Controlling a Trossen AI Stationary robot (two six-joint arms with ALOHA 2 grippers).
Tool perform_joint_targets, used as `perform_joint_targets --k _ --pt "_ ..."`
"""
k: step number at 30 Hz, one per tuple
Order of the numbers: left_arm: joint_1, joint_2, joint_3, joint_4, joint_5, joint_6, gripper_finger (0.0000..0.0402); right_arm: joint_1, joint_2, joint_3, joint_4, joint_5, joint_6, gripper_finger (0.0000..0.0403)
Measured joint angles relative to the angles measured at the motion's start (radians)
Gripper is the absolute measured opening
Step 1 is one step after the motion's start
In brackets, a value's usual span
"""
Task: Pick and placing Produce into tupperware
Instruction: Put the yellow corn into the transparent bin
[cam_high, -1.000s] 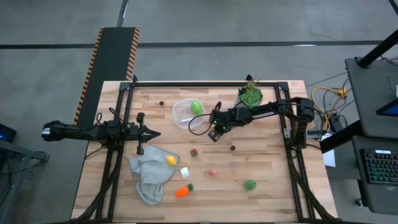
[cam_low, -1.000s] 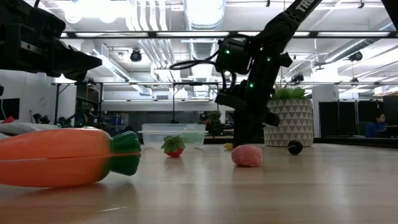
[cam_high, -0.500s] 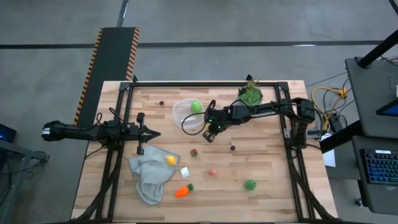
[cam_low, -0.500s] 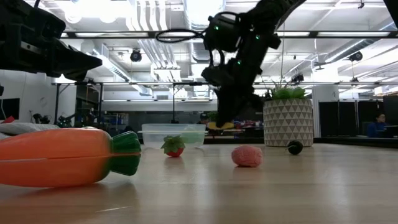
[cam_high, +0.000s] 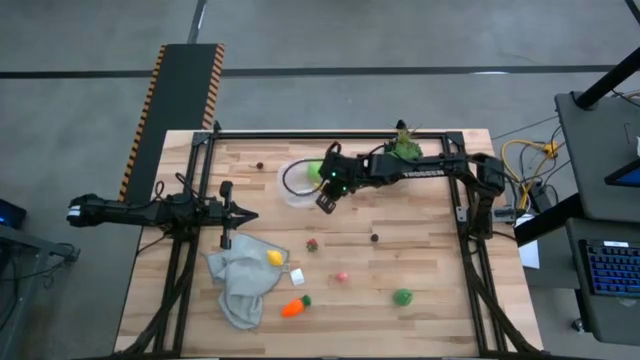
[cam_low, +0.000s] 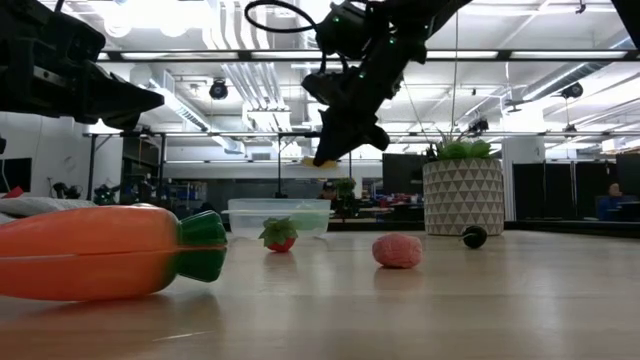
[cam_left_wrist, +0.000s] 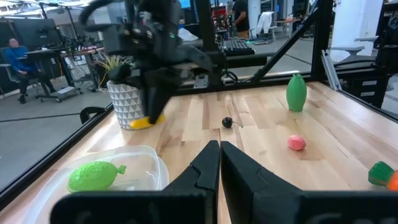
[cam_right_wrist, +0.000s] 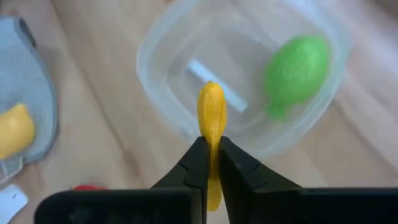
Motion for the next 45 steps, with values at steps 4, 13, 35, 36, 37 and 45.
perform_joint_targets --k 4,13,35,36,37,45 --pt "0.0 0.0 0.0 0.0 0.0 0.0 0.0 -0.034 0.0 -0.001 0.041 0.0 -0.034 0.0022" --pt "0.0 0.0 0.0 0.001 0.0 0.008 0.0 -0.08 0.054 -0.002 0.13 -0.069 -0.059 0.0022" --pt "0.0 0.005 0.0 -0.005 -0.004 0.008 0.0 -0.086 0.214 0.17 -0.05 -0.067 -0.121 0.0022" --pt "0.0 0.007 0.0 -0.004 -0.004 0.008 0.0 -0.086 0.214 0.17 -0.044 -0.059 -0.121 0.0022" --pt "0.0 0.007 0.0 -0.007 -0.003 0.008 0.0 -0.087 0.214 0.17 -0.041 -0.059 -0.12 0.0022" --pt "0.0 0.015 0.0 -0.003 -0.004 0.006 0.0 -0.088 0.213 0.169 -0.042 -0.059 -0.12 0.0022"
